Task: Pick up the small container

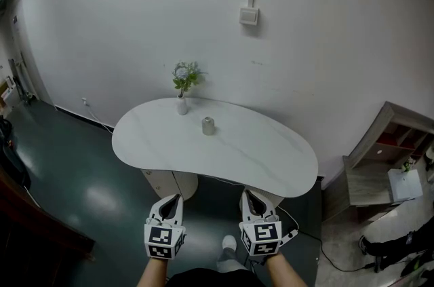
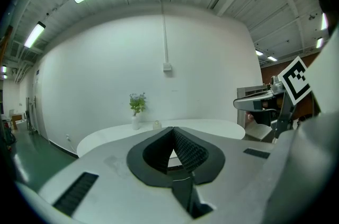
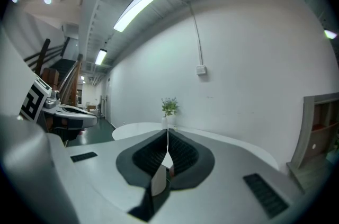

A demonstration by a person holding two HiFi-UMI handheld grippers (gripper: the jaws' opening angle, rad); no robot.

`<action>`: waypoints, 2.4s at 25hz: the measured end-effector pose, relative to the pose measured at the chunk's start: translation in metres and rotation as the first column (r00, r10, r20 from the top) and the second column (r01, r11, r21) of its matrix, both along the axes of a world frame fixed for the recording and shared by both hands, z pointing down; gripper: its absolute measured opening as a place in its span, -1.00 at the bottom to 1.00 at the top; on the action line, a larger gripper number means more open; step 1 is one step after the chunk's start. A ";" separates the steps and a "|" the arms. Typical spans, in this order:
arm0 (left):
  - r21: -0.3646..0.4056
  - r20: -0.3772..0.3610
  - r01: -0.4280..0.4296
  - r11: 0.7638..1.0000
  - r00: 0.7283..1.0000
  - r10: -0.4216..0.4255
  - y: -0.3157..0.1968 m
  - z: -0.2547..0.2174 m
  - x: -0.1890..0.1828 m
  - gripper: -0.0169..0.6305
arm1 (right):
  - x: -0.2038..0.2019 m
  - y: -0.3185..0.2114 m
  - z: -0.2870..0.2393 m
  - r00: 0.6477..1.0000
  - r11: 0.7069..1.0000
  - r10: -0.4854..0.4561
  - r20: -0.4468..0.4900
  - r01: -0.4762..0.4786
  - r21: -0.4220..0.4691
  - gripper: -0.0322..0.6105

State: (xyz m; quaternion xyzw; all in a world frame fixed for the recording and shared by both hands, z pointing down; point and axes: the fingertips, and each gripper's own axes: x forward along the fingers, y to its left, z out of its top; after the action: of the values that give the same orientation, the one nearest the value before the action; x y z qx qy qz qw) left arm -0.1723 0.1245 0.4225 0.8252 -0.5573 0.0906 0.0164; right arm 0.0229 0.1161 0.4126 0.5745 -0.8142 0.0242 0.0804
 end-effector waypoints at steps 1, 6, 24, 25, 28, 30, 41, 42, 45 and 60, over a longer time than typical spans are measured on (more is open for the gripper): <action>-0.005 0.003 0.000 1.000 1.000 0.000 -0.002 0.003 0.000 -0.91 | 0.000 -0.003 0.002 1.000 1.000 -0.002 0.000 0.002 -0.004 -0.69; -0.032 0.007 0.002 0.999 1.000 -0.002 -0.020 0.018 0.000 -0.91 | 0.002 -0.024 0.011 1.000 1.000 0.001 0.015 -0.001 -0.025 -0.69; -0.085 0.034 0.015 0.996 0.999 -0.012 -0.132 0.036 0.011 -0.91 | 0.018 -0.139 0.033 1.000 0.997 0.004 0.031 -0.002 -0.076 -0.69; -0.089 0.036 0.018 0.996 0.999 -0.015 -0.138 0.036 0.011 -0.91 | 0.019 -0.146 0.034 0.999 0.997 0.002 0.033 0.000 -0.081 -0.69; -0.097 0.041 0.031 0.995 0.999 -0.028 -0.158 0.035 0.014 -0.91 | 0.022 -0.167 0.035 0.999 0.996 -0.007 0.040 0.011 -0.091 -0.69; -0.100 0.045 0.040 0.994 0.998 -0.036 -0.171 0.034 0.016 -0.91 | 0.024 -0.181 0.035 0.999 0.995 -0.017 0.042 0.021 -0.095 -0.69; -0.119 0.068 0.075 0.990 0.995 -0.067 -0.222 0.038 0.038 -0.91 | 0.045 -0.236 0.045 0.997 0.991 -0.047 0.065 0.055 -0.123 -0.69; -0.120 0.069 0.078 0.990 0.995 -0.070 -0.225 0.038 0.039 -0.91 | 0.046 -0.238 0.046 0.997 0.991 -0.050 0.066 0.058 -0.125 -0.69; -0.123 0.072 0.085 0.989 0.994 -0.077 -0.230 0.039 0.044 -0.91 | 0.049 -0.244 0.047 0.996 0.989 -0.059 0.063 0.066 -0.129 -0.69; -0.096 0.089 0.080 0.992 0.993 -0.072 -0.251 0.022 0.055 -0.91 | 0.059 -0.261 0.035 0.995 0.992 -0.057 0.079 0.065 -0.108 -0.69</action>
State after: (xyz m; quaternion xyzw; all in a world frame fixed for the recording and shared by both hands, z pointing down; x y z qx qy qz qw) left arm -0.1173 -0.1268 0.4446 0.7969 -0.5834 0.1527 0.0369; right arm 0.0824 -0.1454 0.4473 0.5426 -0.8313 0.0883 0.0819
